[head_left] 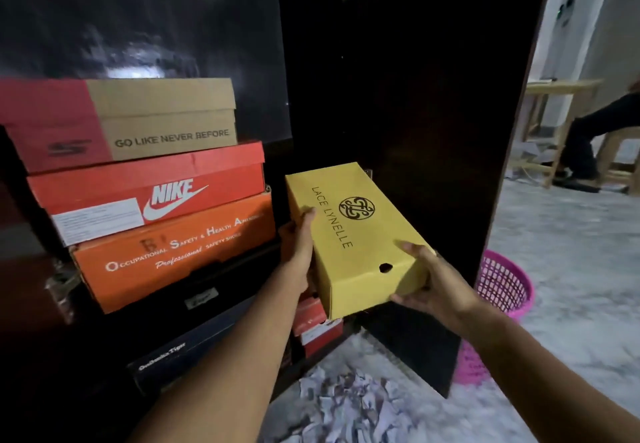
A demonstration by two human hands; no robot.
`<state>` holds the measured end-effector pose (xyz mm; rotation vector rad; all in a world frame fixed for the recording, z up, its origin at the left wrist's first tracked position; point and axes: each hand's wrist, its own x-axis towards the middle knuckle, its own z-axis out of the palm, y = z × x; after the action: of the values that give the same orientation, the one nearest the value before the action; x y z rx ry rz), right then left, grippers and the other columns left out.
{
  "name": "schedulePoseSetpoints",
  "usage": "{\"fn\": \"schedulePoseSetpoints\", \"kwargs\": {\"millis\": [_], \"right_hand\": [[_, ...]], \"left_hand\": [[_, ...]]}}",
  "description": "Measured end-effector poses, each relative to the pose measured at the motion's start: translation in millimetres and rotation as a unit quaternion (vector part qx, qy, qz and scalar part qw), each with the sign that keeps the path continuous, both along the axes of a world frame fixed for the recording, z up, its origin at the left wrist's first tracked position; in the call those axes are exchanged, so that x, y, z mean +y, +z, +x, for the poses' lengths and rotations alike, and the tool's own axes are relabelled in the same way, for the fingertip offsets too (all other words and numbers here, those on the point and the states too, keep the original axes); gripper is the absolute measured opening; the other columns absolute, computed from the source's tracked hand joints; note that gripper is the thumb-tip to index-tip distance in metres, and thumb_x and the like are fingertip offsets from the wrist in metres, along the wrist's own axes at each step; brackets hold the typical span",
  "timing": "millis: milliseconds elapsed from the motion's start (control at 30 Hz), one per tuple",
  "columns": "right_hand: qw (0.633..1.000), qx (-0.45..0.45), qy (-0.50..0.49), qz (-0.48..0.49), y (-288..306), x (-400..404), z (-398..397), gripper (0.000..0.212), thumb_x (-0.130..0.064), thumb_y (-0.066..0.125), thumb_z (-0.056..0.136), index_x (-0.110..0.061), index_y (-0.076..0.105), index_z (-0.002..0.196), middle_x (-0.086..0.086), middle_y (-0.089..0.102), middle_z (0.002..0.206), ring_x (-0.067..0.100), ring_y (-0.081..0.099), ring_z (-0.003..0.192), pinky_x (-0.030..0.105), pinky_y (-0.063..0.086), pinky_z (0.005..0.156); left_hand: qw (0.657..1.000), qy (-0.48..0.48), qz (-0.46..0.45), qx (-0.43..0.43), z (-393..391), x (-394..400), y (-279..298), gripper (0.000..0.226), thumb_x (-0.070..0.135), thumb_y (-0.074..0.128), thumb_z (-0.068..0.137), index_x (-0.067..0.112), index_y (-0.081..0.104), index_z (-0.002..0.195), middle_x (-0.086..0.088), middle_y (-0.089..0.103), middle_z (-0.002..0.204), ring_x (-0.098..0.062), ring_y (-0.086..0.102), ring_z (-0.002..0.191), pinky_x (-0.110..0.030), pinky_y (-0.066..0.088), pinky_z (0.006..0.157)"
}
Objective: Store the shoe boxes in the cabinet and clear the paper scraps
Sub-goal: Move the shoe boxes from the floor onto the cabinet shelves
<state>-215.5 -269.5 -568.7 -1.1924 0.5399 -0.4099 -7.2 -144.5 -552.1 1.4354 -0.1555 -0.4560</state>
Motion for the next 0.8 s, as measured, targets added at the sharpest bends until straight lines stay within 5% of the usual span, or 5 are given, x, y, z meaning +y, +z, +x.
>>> {"fn": "schedulePoseSetpoints", "kwargs": {"millis": [133, 233, 433, 633, 800], "right_hand": [[0.999, 0.035, -0.038, 0.009, 5, -25, 65, 0.062, -0.051, 0.081, 0.080, -0.025, 0.056, 0.130, 0.013, 0.054, 0.132, 0.038, 0.061, 0.114, 0.048, 0.065, 0.078], [0.997, 0.068, -0.039, 0.004, 9, -41, 109, 0.062, -0.056, 0.077, 0.083, -0.020, 0.053, 0.128, 0.015, 0.053, 0.127, 0.038, 0.061, 0.111, 0.045, 0.065, 0.073], [0.998, 0.060, -0.003, -0.017, 16, -56, 170, 0.066, -0.060, 0.071, 0.089, -0.015, 0.050, 0.133, 0.017, 0.053, 0.130, 0.036, 0.062, 0.114, 0.051, 0.063, 0.090], [0.877, 0.075, -0.069, -0.470, 14, -59, 197, 0.081, -0.051, 0.069, 0.094, -0.043, 0.020, 0.158, 0.017, 0.029, 0.155, 0.042, 0.055, 0.128, 0.054, 0.057, 0.094], [0.793, 0.118, -0.005, -0.597, 15, -62, 231, 0.061, -0.046, 0.059, 0.101, -0.046, 0.033, 0.156, 0.011, 0.035, 0.150, 0.036, 0.049, 0.132, 0.046, 0.053, 0.094]], "left_hand": [[0.993, 0.040, 0.074, -0.084, 18, -3, -13, 0.097, 0.087, 0.059, 0.049, 0.037, 0.050, 0.131, -0.002, 0.061, 0.130, -0.028, 0.062, 0.114, -0.050, 0.050, 0.100], [0.970, 0.063, 0.096, -0.213, 10, 5, -14, 0.080, 0.078, 0.063, 0.064, 0.044, 0.042, 0.133, 0.002, 0.050, 0.141, -0.023, 0.053, 0.126, -0.043, 0.045, 0.106], [0.828, 0.064, 0.246, -0.500, 15, 18, -15, 0.056, 0.034, 0.074, 0.085, 0.037, 0.055, 0.137, 0.002, 0.037, 0.143, 0.003, 0.048, 0.120, -0.024, 0.045, 0.099], [0.650, 0.161, 0.439, -0.599, 37, 14, 2, 0.046, 0.025, 0.063, 0.090, 0.032, 0.060, 0.135, 0.007, 0.055, 0.135, -0.022, 0.044, 0.126, -0.036, 0.041, 0.099], [0.629, 0.131, 0.530, -0.553, 54, 5, 16, 0.063, 0.021, 0.067, 0.086, 0.030, 0.048, 0.145, 0.004, 0.051, 0.144, -0.024, 0.054, 0.128, -0.040, 0.048, 0.101]]}}
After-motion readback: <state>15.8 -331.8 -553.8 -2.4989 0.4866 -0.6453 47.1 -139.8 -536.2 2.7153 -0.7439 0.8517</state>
